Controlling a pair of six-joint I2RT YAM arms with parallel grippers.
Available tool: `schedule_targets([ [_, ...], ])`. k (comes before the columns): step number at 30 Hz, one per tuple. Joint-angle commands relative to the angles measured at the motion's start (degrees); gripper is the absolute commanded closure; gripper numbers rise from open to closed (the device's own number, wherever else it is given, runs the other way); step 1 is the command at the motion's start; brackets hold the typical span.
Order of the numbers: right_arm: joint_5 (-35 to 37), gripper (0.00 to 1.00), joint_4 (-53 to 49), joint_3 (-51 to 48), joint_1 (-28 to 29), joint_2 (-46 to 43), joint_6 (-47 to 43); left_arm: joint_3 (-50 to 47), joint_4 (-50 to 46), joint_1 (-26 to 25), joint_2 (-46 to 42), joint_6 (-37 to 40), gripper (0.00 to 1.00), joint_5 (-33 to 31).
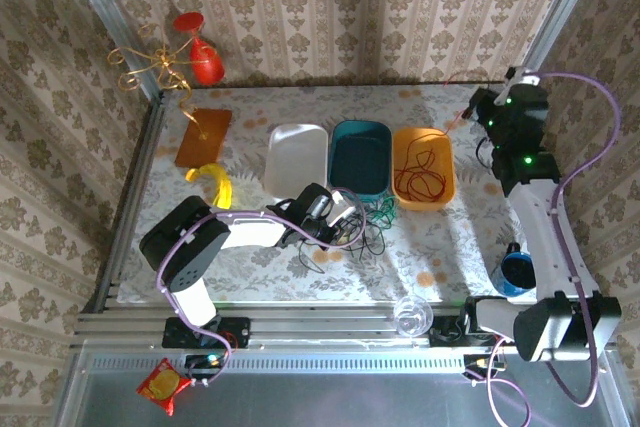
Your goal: Untangle the cables
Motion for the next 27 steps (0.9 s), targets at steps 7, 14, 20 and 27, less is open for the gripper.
schedule_targets([
  [7, 6.8, 1.0, -5.6, -8.2, 5.0, 5.0, -0.4, 0.2, -3.4, -0.5, 1.3, 0.8, 1.0, -0.8],
  [14, 0.6, 1.0, -8.9, -7.5, 5.3, 14.5, 2.2, 0.0, -3.3, -0.6, 1.1, 0.5, 1.0, -1.3],
  [20, -2.2, 1.0, -11.4, -6.3, 5.9, 21.6, 4.5, -0.2, -3.2, -0.7, 1.0, 0.4, 1.0, -1.7],
  [27, -0.9, 1.0, -12.7, -6.7, 7.1, 24.5, 6.5, -0.3, -3.2, -0.8, 0.9, 0.4, 1.0, -1.9],
])
